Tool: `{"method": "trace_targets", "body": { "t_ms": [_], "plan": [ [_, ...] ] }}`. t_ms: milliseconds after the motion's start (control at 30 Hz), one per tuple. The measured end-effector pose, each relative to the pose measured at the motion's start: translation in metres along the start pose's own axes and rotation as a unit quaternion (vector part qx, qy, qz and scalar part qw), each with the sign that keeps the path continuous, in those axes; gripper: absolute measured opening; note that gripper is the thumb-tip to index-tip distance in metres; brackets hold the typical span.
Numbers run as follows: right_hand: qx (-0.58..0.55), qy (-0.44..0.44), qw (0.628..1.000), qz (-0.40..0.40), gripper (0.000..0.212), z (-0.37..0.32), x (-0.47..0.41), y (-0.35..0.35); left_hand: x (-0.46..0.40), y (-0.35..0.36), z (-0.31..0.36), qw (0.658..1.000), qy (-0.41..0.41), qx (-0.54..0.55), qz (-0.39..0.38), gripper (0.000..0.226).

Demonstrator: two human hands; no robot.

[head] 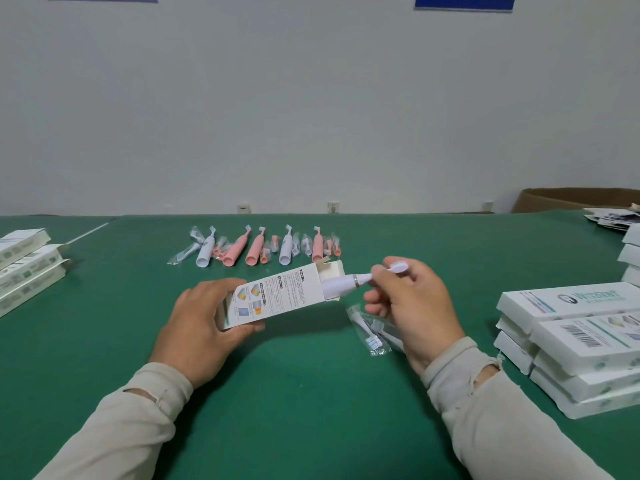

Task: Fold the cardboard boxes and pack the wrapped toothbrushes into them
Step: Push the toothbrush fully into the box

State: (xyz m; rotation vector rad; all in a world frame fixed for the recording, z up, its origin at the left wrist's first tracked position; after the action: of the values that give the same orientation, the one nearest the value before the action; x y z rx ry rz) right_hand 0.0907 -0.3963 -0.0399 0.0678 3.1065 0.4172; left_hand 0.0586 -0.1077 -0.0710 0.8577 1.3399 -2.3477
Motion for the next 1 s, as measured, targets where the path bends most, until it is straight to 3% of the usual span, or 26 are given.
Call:
{"method": "trace_targets", "body": {
  "t_ms": [100, 167, 300, 400, 633, 833, 1000],
  "plan": [
    [0.062, -0.070, 0.995, 0.033, 0.004, -0.008, -0.004, -0.009, 0.000, 0.001, -0.001, 1.000, -0.003, 0.002, -0.009, 0.057],
    [0.125, -0.084, 0.989, -0.003, 0.005, -0.003, 0.000, -0.001, 0.000, 0.003, 0.000, 1.000, 0.003, 0.001, -0.017, 0.057],
    [0.317, -0.139, 0.936, -0.060, 0.008, 0.010, 0.008, 0.017, 0.000, 0.005, 0.002, 0.999, 0.013, 0.004, -0.029, 0.058],
    [0.260, -0.114, 0.956, -0.070, 0.019, 0.010, 0.005, 0.015, -0.001, 0.004, 0.003, 1.000, 0.016, 0.007, -0.022, 0.058],
    [0.324, -0.152, 0.932, -0.066, 0.026, 0.002, 0.009, 0.013, 0.000, 0.004, 0.001, 0.999, 0.017, 0.015, -0.028, 0.057],
    [0.347, -0.166, 0.921, -0.065, 0.010, 0.003, 0.008, 0.014, 0.001, 0.003, 0.000, 0.999, 0.004, 0.021, -0.029, 0.057],
    [0.329, -0.182, 0.923, -0.076, 0.024, 0.004, 0.012, 0.017, 0.000, 0.003, 0.003, 0.999, 0.004, 0.023, -0.031, 0.057]
  ]
}}
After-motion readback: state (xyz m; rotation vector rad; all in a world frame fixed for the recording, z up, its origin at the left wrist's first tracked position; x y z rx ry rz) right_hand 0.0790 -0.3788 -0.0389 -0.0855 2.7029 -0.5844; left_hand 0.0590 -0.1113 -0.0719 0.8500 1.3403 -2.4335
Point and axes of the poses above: each hand's wrist, its own x-axis away from the middle knuckle, its own y-axis out of the palm, z = x × y, the point moved 5 cm from there along -x, towards the middle knuckle, and after that the axes turned 8 degrees about y, right-handed, at the moved point
